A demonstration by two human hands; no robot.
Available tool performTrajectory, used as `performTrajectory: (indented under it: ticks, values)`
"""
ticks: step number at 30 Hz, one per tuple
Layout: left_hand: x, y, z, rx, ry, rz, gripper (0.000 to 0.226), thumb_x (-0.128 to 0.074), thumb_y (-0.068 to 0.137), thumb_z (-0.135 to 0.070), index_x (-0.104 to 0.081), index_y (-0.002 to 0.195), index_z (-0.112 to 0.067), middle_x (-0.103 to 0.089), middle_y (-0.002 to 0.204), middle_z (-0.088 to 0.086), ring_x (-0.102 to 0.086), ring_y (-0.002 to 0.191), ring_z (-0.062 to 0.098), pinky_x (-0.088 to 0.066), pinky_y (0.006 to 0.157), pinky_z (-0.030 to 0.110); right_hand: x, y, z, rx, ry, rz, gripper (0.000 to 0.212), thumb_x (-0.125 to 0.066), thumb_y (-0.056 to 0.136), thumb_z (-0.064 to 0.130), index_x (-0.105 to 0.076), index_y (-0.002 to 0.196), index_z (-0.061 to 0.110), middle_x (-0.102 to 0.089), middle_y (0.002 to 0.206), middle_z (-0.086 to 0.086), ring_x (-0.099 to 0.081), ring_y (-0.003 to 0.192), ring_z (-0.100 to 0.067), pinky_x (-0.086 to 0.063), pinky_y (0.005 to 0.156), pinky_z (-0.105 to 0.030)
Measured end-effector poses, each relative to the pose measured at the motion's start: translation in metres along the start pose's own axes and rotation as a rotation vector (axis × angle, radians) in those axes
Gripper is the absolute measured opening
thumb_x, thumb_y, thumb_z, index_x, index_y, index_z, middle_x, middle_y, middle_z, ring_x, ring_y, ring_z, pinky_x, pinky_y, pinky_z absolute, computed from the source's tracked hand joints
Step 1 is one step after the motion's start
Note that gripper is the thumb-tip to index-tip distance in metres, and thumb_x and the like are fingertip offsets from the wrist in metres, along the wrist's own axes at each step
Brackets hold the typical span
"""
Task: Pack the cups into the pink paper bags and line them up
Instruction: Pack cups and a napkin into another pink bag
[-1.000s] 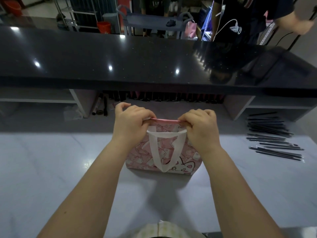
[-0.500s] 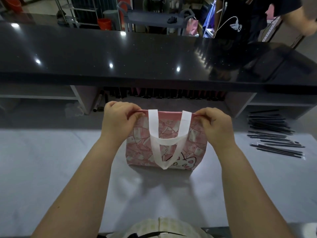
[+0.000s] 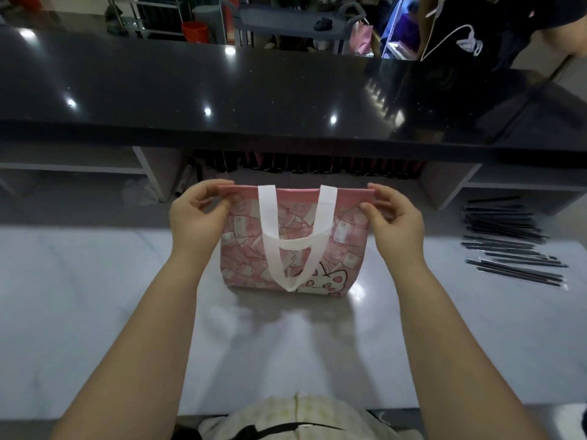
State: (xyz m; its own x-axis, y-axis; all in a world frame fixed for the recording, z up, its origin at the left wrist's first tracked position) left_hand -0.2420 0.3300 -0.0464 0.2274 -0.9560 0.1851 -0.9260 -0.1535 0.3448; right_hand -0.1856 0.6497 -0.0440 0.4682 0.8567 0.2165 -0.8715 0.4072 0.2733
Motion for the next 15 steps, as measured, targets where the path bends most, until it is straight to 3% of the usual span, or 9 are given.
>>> performTrajectory:
  ticks: [3,7,12,15]
  values:
    - [0.005,-0.012,0.027,0.169,-0.105,0.105,0.044,-0.084,0.073,-0.019,-0.065,0.103,-0.046,-0.070,0.103,-0.022,-0.065,0.098,-0.002,-0.055,0.079,0.015,-0.001,-0.019,-0.024,-0.077,0.036,0.000,0.031,-0.077,0.082,0.018,-0.062,0.102,0.037,-0.070,0.097,0.020,-0.064,0.090,0.005,-0.050,0.073,-0.010]
    - [0.016,-0.041,0.063,0.339,-0.193,0.204,0.028,-0.085,0.060,-0.029,-0.076,0.087,-0.029,-0.076,0.092,-0.002,-0.072,0.090,0.016,-0.059,0.078,0.028,-0.004,-0.053,-0.057,-0.188,0.176,0.057,0.025,-0.079,0.077,0.010,-0.071,0.090,0.030,-0.074,0.090,0.014,-0.068,0.082,-0.002,-0.053,0.068,-0.015]
    - [0.027,-0.065,0.084,0.377,-0.224,0.148,0.022,-0.085,0.064,-0.013,-0.079,0.081,-0.026,-0.077,0.088,0.004,-0.073,0.088,0.021,-0.058,0.078,0.027,-0.005,-0.082,-0.076,-0.222,0.273,-0.011,0.033,-0.079,0.075,0.000,-0.078,0.082,0.032,-0.076,0.095,0.007,-0.071,0.092,-0.011,-0.056,0.076,-0.020]
    - [0.026,-0.070,0.090,0.408,-0.262,0.117,0.022,-0.081,0.071,0.001,-0.076,0.083,-0.017,-0.076,0.085,0.006,-0.073,0.084,0.021,-0.057,0.077,0.026,-0.006,-0.085,-0.079,-0.244,0.260,-0.073,0.030,-0.077,0.077,0.000,-0.077,0.078,0.030,-0.076,0.087,0.004,-0.071,0.085,-0.013,-0.055,0.075,-0.021]
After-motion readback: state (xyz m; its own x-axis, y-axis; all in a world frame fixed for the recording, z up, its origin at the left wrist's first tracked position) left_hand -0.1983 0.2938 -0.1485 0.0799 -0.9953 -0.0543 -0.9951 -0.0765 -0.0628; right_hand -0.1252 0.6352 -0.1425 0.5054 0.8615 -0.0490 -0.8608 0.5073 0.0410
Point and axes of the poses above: each hand's wrist, its own y-axis towards the middle knuckle, its own x-axis out of the back of the hand, z = x × y, the point moved 6 cm from there along y, towards the middle knuckle
